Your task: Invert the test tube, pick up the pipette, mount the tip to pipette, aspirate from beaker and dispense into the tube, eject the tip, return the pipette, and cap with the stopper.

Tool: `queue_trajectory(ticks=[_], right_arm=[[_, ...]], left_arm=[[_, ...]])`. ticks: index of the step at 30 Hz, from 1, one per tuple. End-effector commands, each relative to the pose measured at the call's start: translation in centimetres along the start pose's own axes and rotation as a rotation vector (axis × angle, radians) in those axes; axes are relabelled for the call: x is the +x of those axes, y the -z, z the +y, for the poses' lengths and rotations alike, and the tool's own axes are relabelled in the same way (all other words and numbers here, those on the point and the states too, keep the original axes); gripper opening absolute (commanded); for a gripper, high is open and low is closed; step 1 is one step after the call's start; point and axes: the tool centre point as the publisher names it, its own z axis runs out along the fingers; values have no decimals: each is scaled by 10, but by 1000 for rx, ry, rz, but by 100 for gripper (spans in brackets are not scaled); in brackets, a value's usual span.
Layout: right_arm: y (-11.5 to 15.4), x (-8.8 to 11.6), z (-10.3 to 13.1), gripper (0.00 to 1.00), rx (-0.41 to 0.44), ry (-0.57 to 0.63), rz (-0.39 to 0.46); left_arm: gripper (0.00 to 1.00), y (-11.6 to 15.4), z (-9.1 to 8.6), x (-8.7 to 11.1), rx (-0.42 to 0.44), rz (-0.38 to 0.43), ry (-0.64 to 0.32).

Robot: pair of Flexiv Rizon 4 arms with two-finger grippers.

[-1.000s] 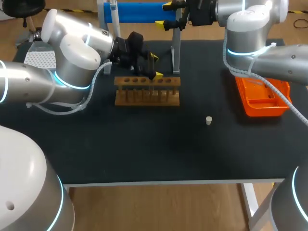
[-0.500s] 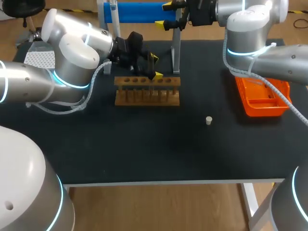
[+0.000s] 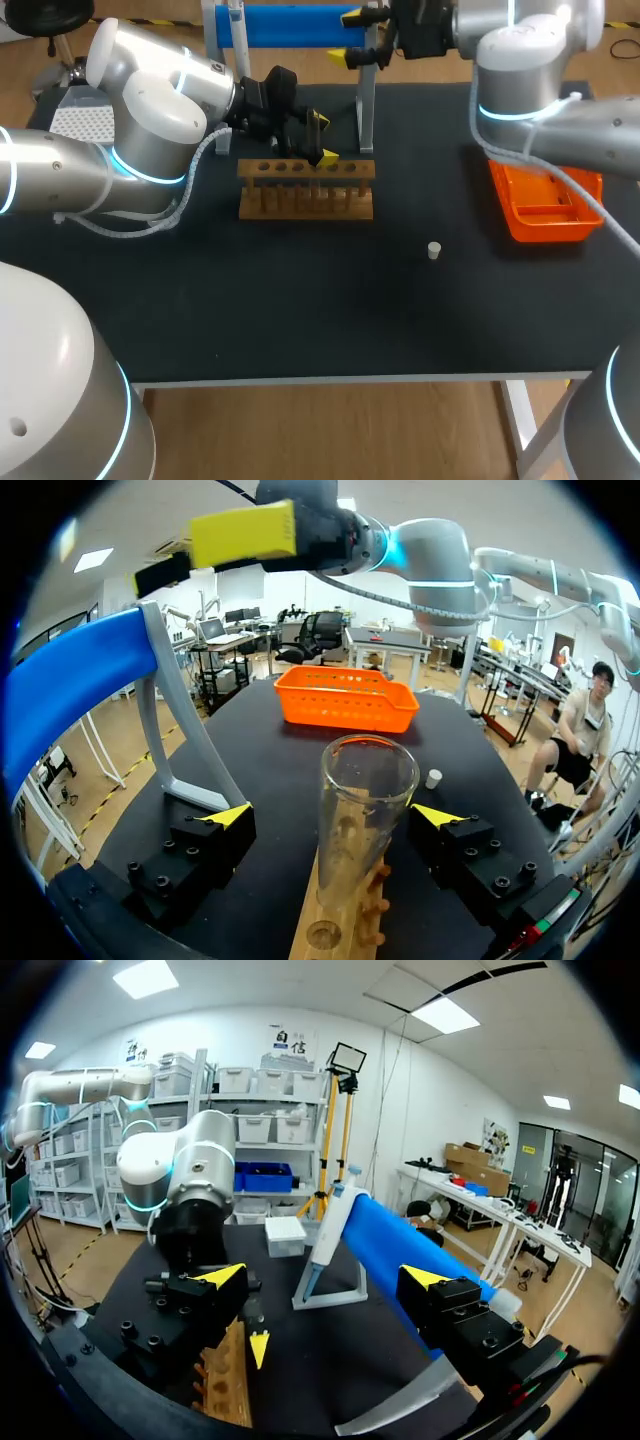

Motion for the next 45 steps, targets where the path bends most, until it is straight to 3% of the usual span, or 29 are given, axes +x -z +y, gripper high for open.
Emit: queue_trajectory(ticks=[1,13,21,35,45], right_arm=[[49,23,-10,100,19,18,-15],[153,86,-70,100,48,-2,-27],[195,129,-109,100,58,-25,-29],[207,190,-165,100,88,-65,-5],[203,207,-196,100,96,-115,-53]], left_arm=[[100,0,0,0,-2,1,1],[100,0,0,0,-2,1,1],[100,0,0,0,-2,1,1],[100,0,0,0,-2,1,1],[100,0,0,0,-2,1,1]])
